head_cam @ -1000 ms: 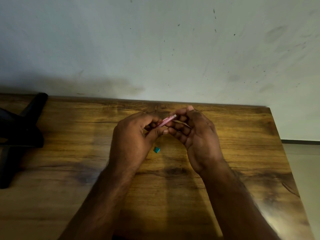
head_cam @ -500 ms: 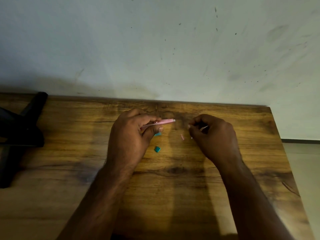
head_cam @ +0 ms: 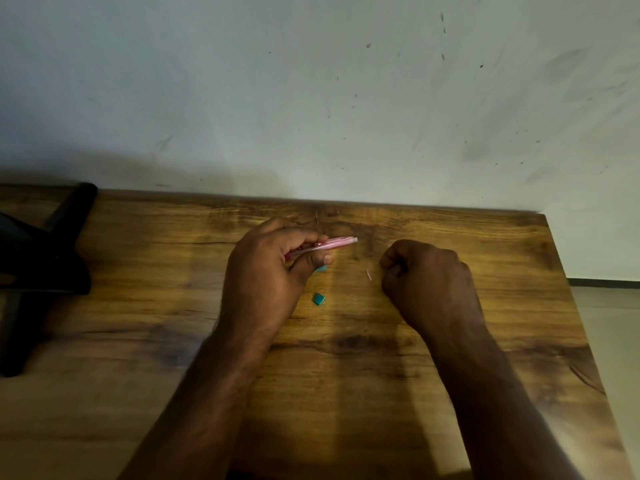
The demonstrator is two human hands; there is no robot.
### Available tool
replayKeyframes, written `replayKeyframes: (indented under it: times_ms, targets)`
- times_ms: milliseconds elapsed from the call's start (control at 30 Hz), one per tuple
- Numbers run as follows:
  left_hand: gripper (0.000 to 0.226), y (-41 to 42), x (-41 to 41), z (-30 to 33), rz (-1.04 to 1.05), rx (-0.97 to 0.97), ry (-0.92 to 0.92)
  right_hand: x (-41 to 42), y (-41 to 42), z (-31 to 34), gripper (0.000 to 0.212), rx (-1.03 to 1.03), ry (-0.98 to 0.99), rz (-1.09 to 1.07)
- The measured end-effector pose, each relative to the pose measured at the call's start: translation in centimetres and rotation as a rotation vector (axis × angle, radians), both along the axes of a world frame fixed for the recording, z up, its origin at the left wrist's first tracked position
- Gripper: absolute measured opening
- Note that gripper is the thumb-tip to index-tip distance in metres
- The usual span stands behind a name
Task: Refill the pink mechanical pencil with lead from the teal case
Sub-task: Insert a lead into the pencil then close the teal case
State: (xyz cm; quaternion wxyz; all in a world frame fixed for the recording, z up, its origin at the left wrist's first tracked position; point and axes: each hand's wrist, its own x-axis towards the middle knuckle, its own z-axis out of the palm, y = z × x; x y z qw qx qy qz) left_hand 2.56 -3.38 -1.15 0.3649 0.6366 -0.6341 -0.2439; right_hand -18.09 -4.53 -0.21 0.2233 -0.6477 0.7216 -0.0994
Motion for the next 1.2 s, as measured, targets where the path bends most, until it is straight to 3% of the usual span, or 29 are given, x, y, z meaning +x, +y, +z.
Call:
replayKeyframes:
  times_ms: [67,133,300,400,633,833,1067,1200]
  targets:
    - [0.028,0.0,0.0,0.0,0.006,0.000,0.047,0.3,0.1,-0.3,0.014,-0.001,-0.031,0.003]
    - [0.031,0.0,-0.1,0.1,0.008,-0.007,0.069,0.2,0.0,-0.6,0.019,-0.037,-0.223,-0.065]
    - [0.029,0.0,-0.2,0.3,0.011,-0.024,0.095,0.5,-0.3,0.8,0.018,0.007,-1.377,-0.268]
    - [0.026,0.0,-0.5,0.3,0.005,-0.043,0.131,1.7,-0.2,0.9,0.015,0.067,-1.611,-0.328]
    - [0.025,0.1,-0.8,0.5,0.026,-0.078,0.179,3.3,0.1,0.7,0.016,0.093,-1.767,-0.358]
    - [0.025,0.1,-0.8,0.7,0.024,-0.083,0.169,3.3,0.1,0.8,0.017,0.055,-1.734,-0.321]
    - [0.023,0.1,-0.8,0.7,0.040,-0.086,0.166,3.1,0.1,0.6,0.022,-0.172,-1.522,-0.162]
    - [0.023,0.1,-1.0,0.8,0.025,-0.095,0.155,3.2,0.1,0.6,0.018,-0.145,-1.613,-0.164]
